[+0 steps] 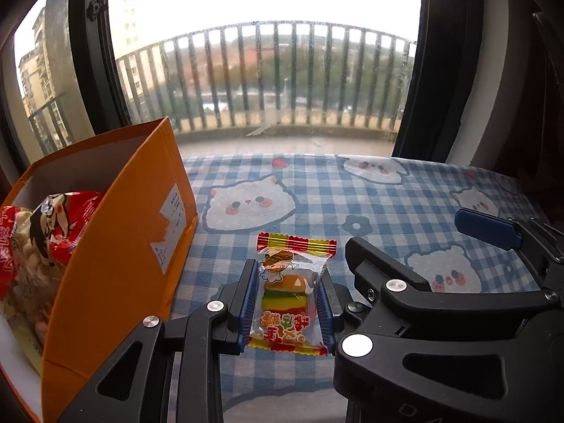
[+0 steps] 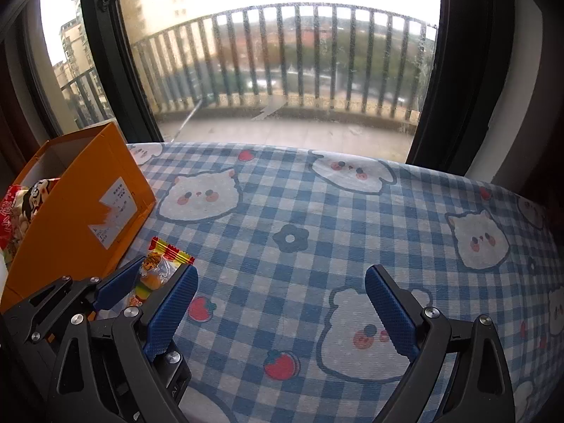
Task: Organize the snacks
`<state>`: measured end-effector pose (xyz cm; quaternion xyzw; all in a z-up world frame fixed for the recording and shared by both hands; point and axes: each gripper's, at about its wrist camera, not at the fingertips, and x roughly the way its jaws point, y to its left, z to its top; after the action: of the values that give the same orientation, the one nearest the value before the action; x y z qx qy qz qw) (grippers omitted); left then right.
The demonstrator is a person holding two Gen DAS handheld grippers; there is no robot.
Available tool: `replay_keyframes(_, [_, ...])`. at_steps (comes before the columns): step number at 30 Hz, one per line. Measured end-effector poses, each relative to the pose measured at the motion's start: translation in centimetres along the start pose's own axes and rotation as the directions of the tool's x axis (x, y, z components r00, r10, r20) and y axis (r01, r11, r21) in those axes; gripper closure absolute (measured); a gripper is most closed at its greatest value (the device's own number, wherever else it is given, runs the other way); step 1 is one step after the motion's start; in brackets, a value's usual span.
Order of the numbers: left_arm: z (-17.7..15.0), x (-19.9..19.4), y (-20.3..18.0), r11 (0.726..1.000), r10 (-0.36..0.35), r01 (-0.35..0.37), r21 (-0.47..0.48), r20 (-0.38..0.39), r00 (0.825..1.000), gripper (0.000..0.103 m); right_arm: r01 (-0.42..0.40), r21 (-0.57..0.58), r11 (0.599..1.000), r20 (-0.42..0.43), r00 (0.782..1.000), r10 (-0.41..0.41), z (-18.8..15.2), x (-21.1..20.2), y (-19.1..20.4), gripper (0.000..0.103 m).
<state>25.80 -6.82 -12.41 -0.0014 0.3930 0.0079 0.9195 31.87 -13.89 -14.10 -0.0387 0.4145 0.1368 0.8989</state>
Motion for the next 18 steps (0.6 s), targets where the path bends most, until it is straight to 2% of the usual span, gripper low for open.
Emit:
replay_keyframes(9, [0.6,-6.7,-0.3,0.997,-0.034,0.026,0.068,0.117,0.993,0.073,0.010,-0.043,0.999,0.142,0.990,-0.004,0.5,-7.0,1.2,0.005])
replay_keyframes(18, [0.3,-11.1,2.2,0.999,-0.032,0.026,0.033,0.199,0.979,0.073,0.021,-0.034,0.999,0.242,0.970,-0.012,0.5,-11.8,3.7,0.005])
